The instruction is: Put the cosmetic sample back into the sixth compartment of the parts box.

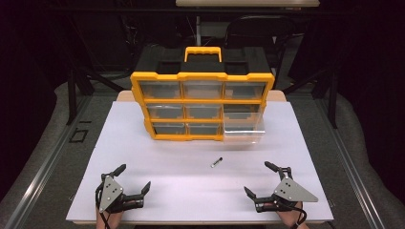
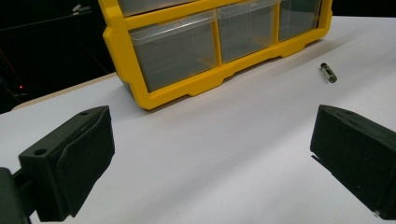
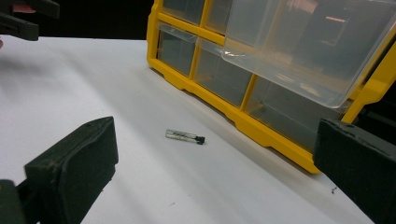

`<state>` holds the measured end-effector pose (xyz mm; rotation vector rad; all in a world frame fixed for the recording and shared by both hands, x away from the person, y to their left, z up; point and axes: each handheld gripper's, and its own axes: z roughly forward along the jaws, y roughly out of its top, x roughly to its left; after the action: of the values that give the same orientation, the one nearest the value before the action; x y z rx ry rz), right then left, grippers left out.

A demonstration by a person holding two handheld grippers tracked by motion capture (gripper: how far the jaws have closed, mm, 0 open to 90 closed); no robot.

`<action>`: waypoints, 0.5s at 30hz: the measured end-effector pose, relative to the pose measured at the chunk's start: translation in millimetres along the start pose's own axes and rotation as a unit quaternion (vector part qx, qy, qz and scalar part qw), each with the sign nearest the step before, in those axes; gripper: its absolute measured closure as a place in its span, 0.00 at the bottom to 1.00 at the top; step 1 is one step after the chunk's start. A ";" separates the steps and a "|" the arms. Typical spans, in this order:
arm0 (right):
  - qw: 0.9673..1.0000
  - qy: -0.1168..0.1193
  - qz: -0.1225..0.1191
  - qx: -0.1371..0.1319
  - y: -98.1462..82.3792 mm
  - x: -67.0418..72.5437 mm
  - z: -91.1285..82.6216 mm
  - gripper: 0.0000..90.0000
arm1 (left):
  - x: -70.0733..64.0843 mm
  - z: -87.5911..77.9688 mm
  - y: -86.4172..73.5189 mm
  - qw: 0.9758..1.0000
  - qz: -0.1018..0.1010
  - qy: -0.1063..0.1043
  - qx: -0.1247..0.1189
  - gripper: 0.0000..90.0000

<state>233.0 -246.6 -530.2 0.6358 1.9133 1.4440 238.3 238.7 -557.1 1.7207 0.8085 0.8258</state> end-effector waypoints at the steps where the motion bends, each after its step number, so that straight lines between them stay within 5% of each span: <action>1: 1.000 0.001 0.001 0.000 -0.1 0.0 0.2 0.00 | -0.2 0.2 0.1 1.000 0.001 -0.001 0.002 0.00; 12: 1.000 0.002 0.003 0.004 -0.9 -1.8 1.9 0.00 | -3.4 6.1 3.8 1.000 -0.001 -0.015 0.014 0.00; 15: 1.000 0.003 0.004 0.006 -1.0 -2.1 2.3 0.00 | -4.6 10.2 6.0 0.999 -0.015 -0.026 0.031 0.00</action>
<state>236.1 -246.9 -531.1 0.6460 1.9267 1.4423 245.0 228.3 -554.5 1.7727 0.8300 0.7407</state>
